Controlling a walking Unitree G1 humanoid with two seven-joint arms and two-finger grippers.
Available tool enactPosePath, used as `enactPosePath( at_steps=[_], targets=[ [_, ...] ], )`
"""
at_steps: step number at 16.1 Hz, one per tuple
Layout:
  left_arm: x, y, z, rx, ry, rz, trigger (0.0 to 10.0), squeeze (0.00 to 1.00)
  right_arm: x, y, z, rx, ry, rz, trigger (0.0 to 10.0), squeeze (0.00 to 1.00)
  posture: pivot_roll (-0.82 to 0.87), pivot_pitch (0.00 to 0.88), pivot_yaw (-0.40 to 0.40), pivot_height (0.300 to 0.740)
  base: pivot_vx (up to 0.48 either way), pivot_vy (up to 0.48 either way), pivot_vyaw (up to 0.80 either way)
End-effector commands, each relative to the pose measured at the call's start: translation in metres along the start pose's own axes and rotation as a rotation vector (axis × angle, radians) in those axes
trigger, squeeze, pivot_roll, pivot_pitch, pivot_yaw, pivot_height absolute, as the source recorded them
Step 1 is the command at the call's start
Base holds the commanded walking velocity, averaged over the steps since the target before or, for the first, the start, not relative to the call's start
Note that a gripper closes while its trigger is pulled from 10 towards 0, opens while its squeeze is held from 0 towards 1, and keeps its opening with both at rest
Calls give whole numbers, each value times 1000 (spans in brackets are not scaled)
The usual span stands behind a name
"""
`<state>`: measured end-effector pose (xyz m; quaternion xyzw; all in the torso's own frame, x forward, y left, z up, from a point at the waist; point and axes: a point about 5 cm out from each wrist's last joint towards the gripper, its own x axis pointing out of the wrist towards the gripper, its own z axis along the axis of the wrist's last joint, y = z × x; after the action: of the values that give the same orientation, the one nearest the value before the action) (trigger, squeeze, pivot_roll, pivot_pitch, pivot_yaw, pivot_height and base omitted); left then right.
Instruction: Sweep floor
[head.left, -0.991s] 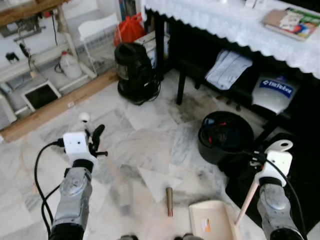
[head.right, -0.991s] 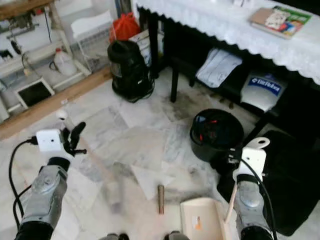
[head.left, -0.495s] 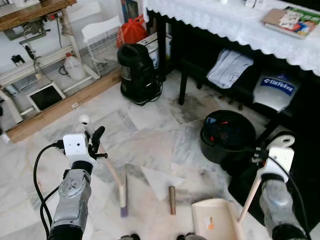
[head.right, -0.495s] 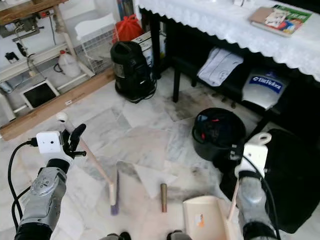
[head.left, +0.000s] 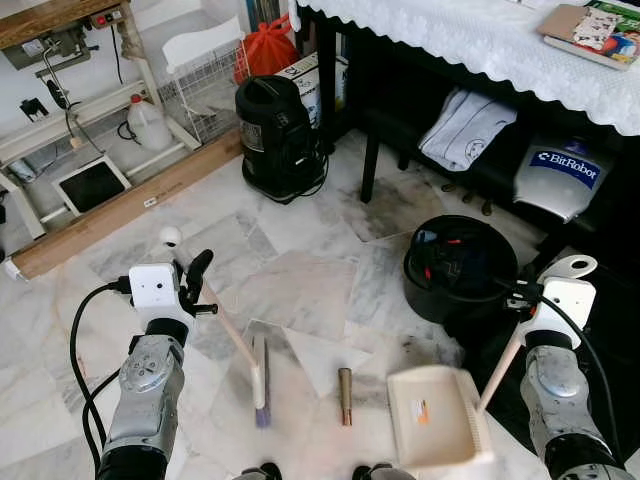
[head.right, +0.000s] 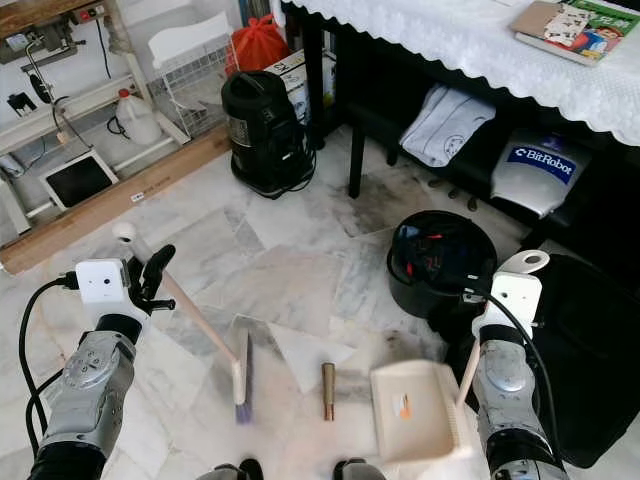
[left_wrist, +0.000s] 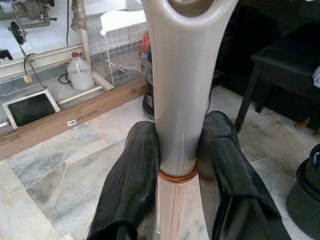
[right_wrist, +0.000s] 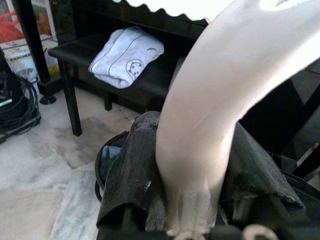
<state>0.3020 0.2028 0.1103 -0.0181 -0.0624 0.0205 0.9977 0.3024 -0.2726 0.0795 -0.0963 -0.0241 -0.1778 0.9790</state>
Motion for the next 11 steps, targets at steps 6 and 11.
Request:
enactPosePath(
  at_steps=[6, 11],
  targets=[
    [4, 1, 10, 6, -38, -10, 10000, 0, 10, 1, 11, 68, -37, -26, 10000, 0, -118, 186, 52, 740, 0, 0, 0],
    [2, -1, 7, 12, -7, -35, 10000, 0, -3, 18, -13, 83, 84, 9, 10000, 0, -93, 208, 66, 740, 0, 0, 0]
  ],
)
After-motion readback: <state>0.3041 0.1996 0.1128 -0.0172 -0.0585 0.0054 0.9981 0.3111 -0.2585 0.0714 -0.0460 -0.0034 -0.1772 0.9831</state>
